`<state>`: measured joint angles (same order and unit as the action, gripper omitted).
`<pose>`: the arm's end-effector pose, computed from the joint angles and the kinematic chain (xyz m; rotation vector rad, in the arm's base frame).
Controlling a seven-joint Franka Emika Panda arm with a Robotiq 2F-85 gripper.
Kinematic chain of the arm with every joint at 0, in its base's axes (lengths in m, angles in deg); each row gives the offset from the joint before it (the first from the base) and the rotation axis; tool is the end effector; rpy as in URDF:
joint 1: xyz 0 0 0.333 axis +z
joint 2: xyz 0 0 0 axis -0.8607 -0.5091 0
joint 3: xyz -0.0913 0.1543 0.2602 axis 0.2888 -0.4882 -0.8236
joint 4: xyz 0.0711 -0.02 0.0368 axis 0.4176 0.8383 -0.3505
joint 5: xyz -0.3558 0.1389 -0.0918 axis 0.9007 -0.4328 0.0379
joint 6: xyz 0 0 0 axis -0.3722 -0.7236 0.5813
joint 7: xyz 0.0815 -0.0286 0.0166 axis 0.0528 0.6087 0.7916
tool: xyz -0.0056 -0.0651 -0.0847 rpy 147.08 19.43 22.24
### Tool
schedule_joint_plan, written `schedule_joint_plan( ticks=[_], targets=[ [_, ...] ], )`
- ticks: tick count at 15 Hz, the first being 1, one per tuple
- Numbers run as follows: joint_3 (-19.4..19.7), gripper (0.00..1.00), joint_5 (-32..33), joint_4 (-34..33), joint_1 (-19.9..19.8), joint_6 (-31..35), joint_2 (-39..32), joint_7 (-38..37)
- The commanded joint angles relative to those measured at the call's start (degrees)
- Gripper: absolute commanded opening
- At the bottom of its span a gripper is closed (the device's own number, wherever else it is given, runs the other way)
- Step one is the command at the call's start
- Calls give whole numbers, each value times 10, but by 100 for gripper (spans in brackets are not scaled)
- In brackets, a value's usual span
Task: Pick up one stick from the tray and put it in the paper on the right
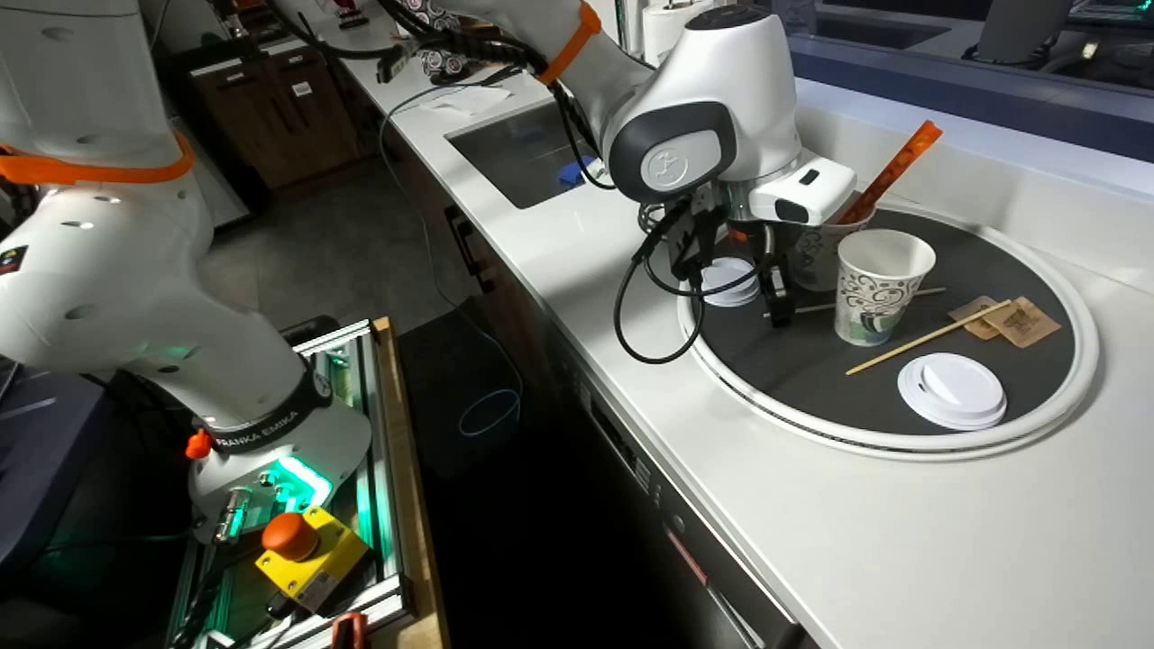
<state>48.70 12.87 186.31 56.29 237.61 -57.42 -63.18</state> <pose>0.5790 -0.1401 0.2430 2.9849 -0.7030 0.3610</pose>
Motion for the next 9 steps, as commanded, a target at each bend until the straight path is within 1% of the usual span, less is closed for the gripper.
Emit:
schedule_joint_plan(
  ticks=[1,2,3,4,7,9],
  targets=[
    [15,8,21,-13,16,-9,-13,-29],
    [17,6,23,-14,17,-9,-13,-30],
    [19,1,26,-14,19,-9,-13,-33],
    [20,0,28,-14,20,-8,-13,-35],
    [25,1,33,-12,23,-8,-11,-42],
    [20,1,25,2,15,-3,9,-30]
  ],
)
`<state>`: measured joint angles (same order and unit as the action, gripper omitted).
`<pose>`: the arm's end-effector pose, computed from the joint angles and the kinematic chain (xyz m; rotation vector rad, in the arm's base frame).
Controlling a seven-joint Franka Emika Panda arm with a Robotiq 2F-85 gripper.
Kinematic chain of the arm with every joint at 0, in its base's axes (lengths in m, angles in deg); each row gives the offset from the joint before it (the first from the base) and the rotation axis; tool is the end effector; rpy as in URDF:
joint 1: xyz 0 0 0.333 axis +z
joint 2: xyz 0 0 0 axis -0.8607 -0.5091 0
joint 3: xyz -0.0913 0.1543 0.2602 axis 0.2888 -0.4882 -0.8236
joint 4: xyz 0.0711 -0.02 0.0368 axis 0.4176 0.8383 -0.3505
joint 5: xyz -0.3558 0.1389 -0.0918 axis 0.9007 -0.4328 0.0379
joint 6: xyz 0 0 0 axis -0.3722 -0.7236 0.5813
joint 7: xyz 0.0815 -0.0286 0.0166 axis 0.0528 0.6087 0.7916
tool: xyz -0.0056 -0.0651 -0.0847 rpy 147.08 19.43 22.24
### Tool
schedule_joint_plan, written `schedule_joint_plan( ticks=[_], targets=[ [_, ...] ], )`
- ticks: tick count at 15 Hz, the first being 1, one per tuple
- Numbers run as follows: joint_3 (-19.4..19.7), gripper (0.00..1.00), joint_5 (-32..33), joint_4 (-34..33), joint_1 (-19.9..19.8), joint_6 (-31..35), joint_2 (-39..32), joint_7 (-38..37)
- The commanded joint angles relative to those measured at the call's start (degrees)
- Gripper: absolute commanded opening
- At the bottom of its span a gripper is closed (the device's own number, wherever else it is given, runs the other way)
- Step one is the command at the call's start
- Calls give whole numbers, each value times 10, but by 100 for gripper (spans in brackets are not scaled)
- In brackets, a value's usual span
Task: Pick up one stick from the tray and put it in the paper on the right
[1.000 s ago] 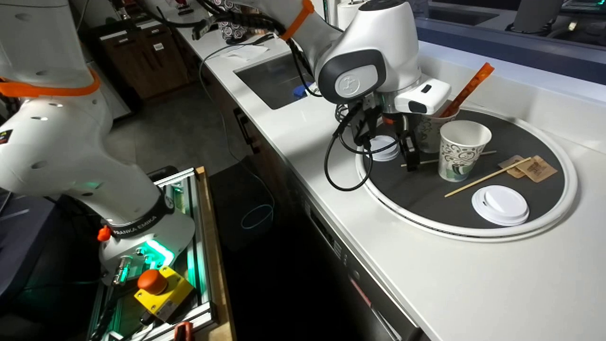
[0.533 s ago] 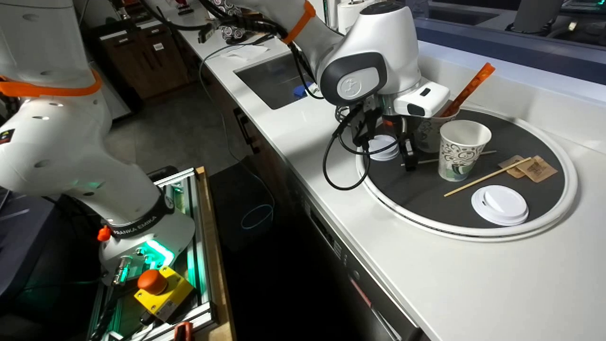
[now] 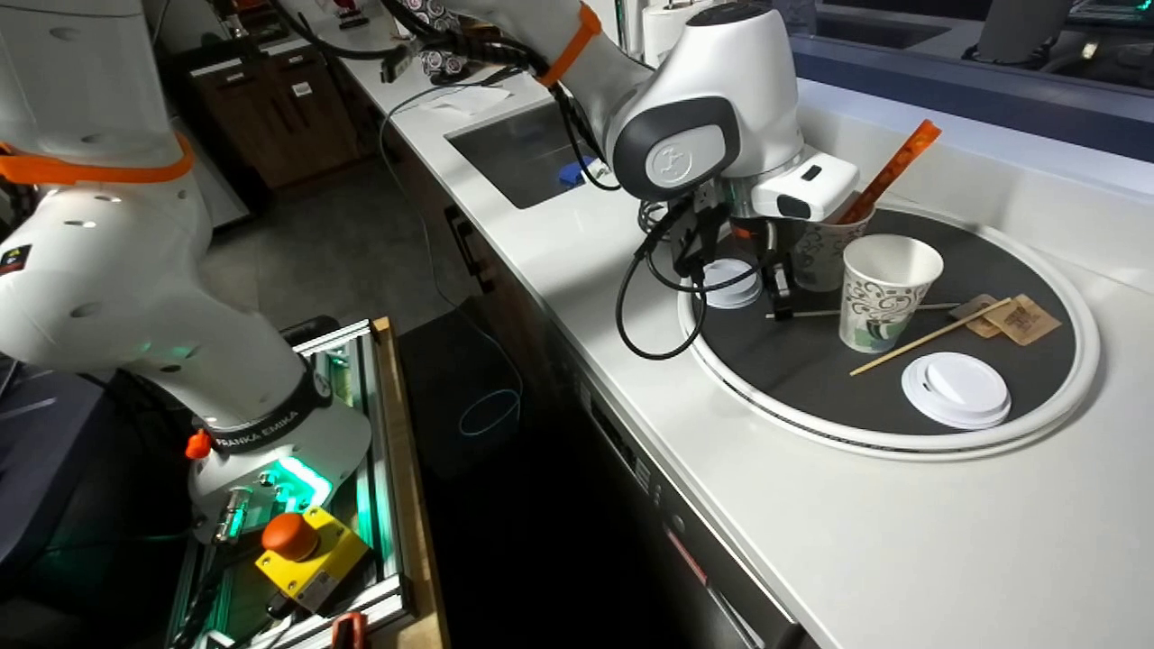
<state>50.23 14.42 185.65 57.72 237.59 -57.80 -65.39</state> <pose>0.5827 -0.1402 0.2448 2.9605 -0.7164 0.3696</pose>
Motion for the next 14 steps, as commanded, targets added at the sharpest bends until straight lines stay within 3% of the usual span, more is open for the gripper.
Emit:
schedule_joint_plan(
  ticks=[1,6,11,14],
  targets=[
    [7,1,12,14,1,5,20,-7],
    [20,1,23,46,2,46,72,-4],
    [-18,1,-4,96,-20,40,144,53],
    [-9,1,24,141,-16,67,196,35]
  ],
)
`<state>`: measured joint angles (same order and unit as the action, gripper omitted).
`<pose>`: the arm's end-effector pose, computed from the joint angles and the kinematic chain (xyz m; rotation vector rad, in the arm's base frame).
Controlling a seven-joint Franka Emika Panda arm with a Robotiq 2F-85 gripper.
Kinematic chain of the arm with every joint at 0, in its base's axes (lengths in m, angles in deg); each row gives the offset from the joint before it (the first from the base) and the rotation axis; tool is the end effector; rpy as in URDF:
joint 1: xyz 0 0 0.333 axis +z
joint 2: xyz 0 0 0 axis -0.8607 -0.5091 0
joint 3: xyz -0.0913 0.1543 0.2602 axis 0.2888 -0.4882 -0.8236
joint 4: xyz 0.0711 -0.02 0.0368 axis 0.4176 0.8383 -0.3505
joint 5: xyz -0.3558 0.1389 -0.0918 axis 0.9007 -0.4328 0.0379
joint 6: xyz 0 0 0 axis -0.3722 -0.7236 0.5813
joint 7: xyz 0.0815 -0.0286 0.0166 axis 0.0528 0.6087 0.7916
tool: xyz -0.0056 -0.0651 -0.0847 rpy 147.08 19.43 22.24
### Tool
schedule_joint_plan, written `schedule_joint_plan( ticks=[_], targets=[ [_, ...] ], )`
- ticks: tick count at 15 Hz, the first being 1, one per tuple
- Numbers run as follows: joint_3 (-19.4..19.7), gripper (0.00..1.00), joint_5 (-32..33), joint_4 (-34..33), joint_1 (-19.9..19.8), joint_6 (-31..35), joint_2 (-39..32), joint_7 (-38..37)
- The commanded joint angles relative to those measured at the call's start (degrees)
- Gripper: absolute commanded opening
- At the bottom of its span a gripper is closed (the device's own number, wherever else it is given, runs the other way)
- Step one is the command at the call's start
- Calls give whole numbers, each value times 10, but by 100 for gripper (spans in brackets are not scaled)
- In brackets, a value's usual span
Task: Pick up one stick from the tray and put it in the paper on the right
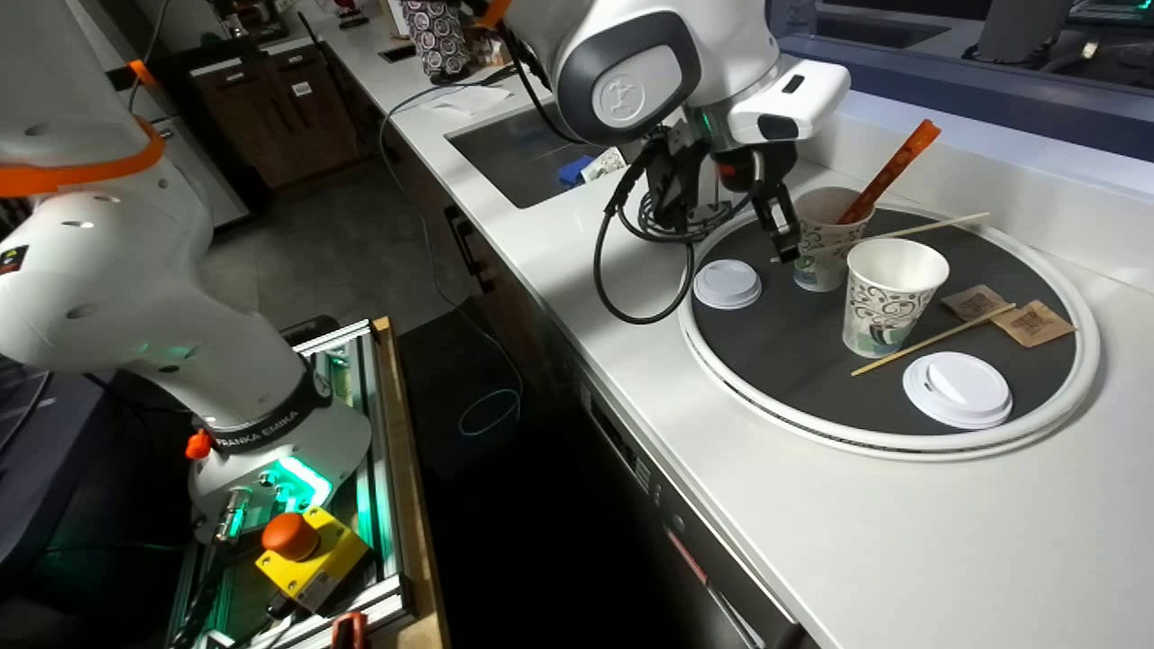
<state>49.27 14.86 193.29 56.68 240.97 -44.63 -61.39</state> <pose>0.5544 -0.1350 0.3275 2.9748 -0.6289 0.6002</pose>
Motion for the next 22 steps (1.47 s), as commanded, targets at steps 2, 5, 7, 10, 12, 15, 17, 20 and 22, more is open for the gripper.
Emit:
schedule_joint_plan(
  ticks=[2,5,7,10,12,15,17,20,22],
  targets=[
    [4,1,33,90,-8,64,92,-25],
    [20,1,62,130,-4,111,133,-58],
    [27,1,99,146,-17,163,147,-107],
    [25,1,223,130,-92,226,133,-223],
    [18,1,305,91,-154,244,106,-260],
    [16,1,395,51,-194,235,108,-300],
    [7,1,387,93,-178,235,141,-307],
    [9,1,317,200,-111,308,182,-280],
    [38,1,334,247,-46,351,199,-327]
  ],
)
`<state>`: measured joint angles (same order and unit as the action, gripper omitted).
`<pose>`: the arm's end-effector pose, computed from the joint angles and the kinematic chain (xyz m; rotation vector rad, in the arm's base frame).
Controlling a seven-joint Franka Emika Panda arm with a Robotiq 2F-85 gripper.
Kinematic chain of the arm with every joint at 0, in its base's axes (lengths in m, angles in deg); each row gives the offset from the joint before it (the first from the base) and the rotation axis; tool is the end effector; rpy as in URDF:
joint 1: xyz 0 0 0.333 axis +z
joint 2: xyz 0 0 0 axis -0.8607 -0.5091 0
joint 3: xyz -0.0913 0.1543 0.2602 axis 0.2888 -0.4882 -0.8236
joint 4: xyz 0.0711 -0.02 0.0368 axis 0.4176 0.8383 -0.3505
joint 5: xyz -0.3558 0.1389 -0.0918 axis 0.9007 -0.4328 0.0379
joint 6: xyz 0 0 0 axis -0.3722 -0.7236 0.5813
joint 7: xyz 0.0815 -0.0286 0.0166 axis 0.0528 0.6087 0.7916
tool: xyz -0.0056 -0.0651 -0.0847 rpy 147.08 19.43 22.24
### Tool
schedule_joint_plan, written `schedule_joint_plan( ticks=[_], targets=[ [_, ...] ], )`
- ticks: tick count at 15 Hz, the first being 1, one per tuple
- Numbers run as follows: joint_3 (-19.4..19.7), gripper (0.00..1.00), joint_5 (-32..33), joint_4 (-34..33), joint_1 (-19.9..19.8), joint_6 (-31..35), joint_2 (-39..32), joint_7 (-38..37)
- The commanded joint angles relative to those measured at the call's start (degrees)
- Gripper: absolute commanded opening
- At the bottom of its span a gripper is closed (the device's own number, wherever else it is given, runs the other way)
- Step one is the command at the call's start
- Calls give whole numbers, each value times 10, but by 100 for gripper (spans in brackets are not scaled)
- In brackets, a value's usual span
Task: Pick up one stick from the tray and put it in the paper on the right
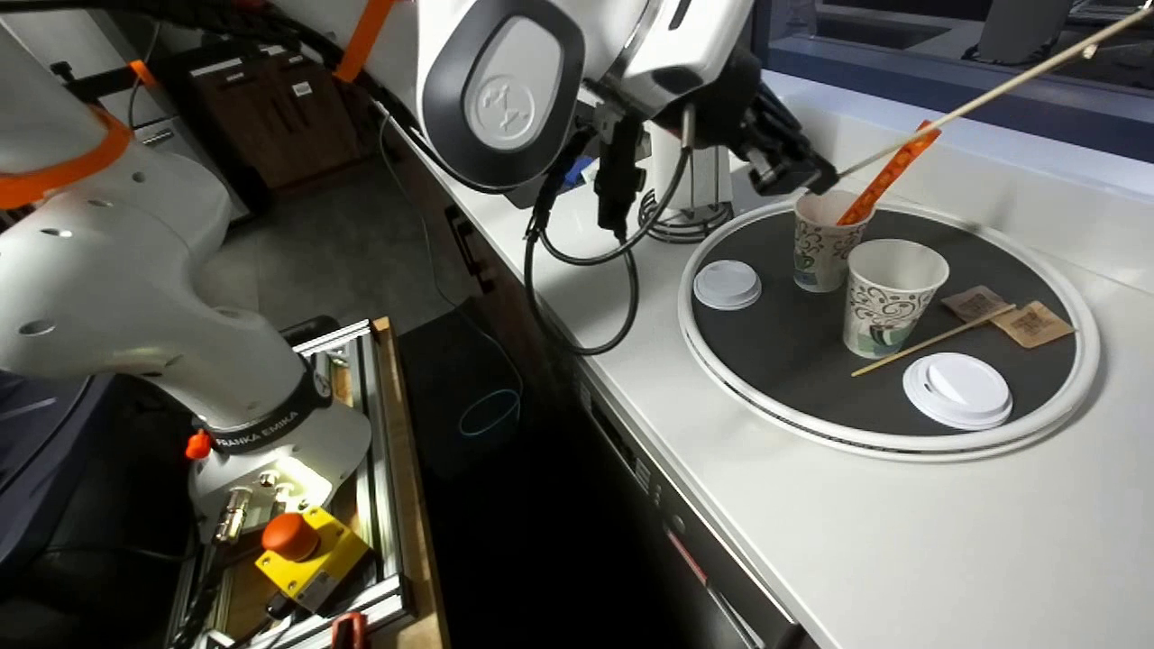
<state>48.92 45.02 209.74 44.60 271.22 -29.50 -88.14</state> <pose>0.4636 -0.1625 0.4020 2.7267 -0.7551 1.3153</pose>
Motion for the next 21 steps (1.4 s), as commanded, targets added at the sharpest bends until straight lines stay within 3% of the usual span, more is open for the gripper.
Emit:
schedule_joint_plan(
  ticks=[1,3,6,8,11,12,13,14,16,20,21],
  targets=[
    [67,1,64,105,108,67,62,-93],
    [139,1,168,133,158,122,78,-186],
    [235,1,305,118,188,238,61,-292],
    [288,1,396,92,174,320,46,-369],
    [346,1,435,18,176,450,-19,-477],
    [355,1,432,-4,182,487,-37,-511],
    [290,1,406,55,119,435,15,-432],
    [286,6,406,42,109,447,6,-440],
    [260,1,405,43,88,446,4,-437],
    [228,1,428,12,44,541,-34,-591],
    [269,1,438,19,103,498,23,-640]
  ],
)
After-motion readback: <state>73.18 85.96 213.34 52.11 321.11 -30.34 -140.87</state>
